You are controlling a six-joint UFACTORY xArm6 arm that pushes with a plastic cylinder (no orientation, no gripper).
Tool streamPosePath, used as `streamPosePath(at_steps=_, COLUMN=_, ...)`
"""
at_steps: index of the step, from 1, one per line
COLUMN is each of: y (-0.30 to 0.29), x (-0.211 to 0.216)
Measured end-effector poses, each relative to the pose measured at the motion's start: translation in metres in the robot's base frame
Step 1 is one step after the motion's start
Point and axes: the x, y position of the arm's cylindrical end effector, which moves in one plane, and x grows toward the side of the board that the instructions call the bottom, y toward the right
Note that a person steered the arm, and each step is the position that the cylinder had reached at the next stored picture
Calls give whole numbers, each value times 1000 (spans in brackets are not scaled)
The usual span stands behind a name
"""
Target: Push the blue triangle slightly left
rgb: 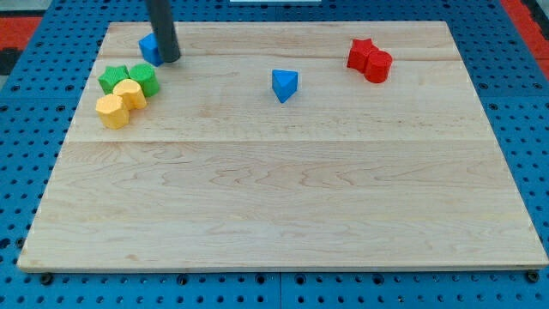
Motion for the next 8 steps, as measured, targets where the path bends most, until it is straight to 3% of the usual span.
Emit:
streamPosePath(at_steps=1, y=-38, x=-7)
streamPosePath(at_steps=2, y=-16, x=-2)
streamPosePath(at_steps=4, y=192, x=-1)
streamPosePath(at_steps=5, y=239, x=33)
streamPosePath(at_steps=6, y=216, x=66)
streamPosePath(at_steps=8, y=155, x=83)
